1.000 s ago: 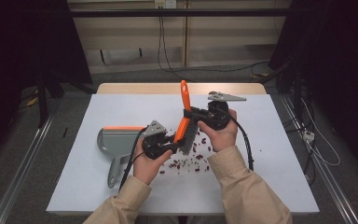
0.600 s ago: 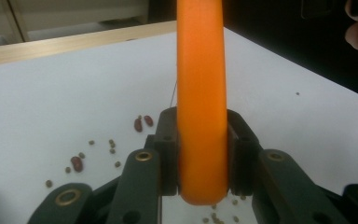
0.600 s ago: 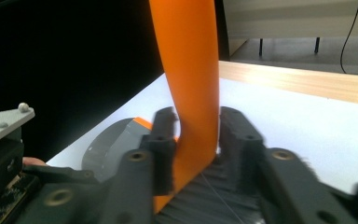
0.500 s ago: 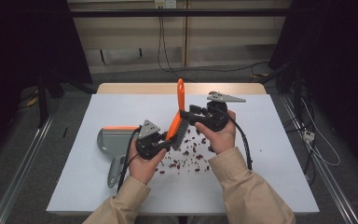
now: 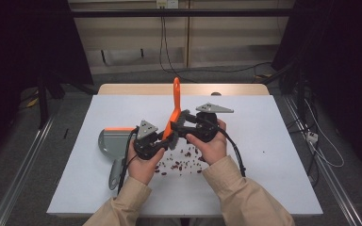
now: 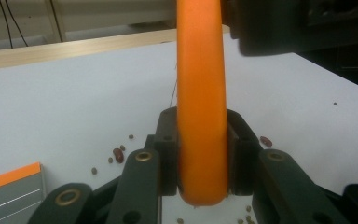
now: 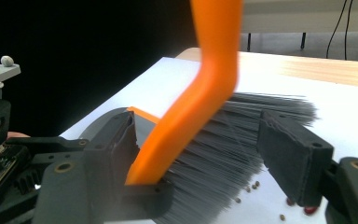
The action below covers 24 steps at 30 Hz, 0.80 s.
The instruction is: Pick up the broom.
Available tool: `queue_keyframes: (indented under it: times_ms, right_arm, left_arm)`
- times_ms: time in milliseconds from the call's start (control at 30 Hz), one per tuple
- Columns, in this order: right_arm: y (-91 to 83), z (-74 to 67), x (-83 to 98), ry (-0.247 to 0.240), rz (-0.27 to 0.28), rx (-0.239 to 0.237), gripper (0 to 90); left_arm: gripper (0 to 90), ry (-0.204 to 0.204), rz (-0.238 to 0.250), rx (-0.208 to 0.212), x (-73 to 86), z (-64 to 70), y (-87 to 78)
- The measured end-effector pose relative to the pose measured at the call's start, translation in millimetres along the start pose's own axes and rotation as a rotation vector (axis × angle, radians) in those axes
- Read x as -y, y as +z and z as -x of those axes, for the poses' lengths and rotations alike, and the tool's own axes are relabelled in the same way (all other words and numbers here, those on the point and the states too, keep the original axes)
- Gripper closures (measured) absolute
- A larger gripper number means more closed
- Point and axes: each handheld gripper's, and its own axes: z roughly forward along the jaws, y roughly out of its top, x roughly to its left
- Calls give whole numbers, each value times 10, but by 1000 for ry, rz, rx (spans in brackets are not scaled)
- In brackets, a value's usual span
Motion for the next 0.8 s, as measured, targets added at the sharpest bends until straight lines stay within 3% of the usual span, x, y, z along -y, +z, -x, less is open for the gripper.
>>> queue_keyframes:
  times_ms: [167, 233, 400, 500, 800]
  right_arm:
    - [109, -77, 36, 9, -12, 33, 309]
    - [132, -86, 38, 42, 3, 39, 309]
    - [188, -65, 41, 52, 7, 70, 305]
    - [196, -38, 39, 81, 10, 73, 300]
    - [203, -24, 30, 149, 21, 98, 293]
  left_arm:
    - [708, 10, 13, -15, 9, 33, 7]
    - [709, 8, 21, -23, 12, 39, 6]
    - [709, -3, 43, -21, 5, 53, -3]
    - [708, 3, 53, -19, 5, 76, -3]
    - [699, 66, 92, -37, -24, 213, -17]
